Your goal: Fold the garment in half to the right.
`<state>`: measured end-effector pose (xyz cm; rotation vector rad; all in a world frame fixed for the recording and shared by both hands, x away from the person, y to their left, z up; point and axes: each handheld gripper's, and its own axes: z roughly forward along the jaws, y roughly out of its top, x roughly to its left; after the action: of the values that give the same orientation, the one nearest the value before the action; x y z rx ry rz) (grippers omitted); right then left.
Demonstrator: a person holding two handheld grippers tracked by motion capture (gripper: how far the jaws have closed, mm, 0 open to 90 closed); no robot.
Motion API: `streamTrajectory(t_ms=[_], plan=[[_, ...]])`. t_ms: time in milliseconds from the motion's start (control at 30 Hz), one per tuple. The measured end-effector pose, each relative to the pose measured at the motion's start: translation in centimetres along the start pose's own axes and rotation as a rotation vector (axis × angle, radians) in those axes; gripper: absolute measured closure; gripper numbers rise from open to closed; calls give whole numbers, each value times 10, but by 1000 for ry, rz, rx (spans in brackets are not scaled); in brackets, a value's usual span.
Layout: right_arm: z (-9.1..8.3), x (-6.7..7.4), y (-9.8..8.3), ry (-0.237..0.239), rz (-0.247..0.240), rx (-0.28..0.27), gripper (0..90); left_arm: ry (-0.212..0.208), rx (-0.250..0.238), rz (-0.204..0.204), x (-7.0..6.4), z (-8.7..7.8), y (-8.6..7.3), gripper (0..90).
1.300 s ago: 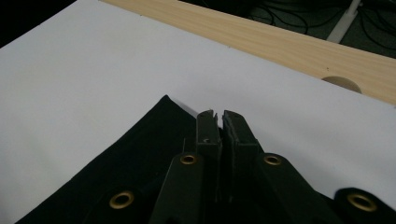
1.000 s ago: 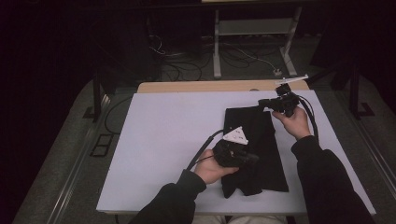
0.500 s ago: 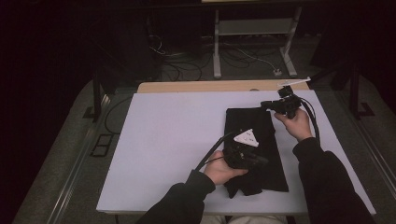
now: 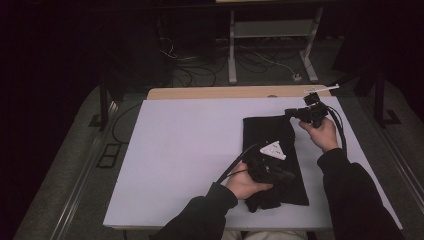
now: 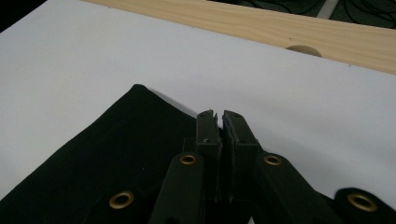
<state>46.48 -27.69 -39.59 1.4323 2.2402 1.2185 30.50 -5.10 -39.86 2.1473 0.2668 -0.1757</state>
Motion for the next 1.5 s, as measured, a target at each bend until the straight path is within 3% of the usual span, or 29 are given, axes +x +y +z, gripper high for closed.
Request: streamTrajectory(t_ms=[267, 733, 867, 1033, 1233, 1300, 1400, 1500], plan=[[3, -10, -6, -19, 32, 13, 838, -16, 6, 0, -1, 10, 1, 884], [19, -24, -23, -6, 110, 36, 818, -27, 4, -6, 0, 18, 0, 883], [14, -26, -25, 7, 155, 32, 698, -27, 6, -7, -1, 21, 0, 883], [-4, -24, -31, -14, 151, -1, 482, -30, 11, -2, -4, 26, 1, 883], [-23, -22, -44, -17, 138, -17, 120, -38, 39, 20, -10, 36, 6, 883], [-31, -21, -49, -4, 127, -37, 112, -37, 46, 27, -11, 40, 8, 883], [-41, -20, -55, 6, 132, -56, 21, -39, 68, 39, -13, 46, 11, 884], [-52, -20, -61, 5, 131, -78, 18, -37, 85, 49, -15, 52, 14, 884]])
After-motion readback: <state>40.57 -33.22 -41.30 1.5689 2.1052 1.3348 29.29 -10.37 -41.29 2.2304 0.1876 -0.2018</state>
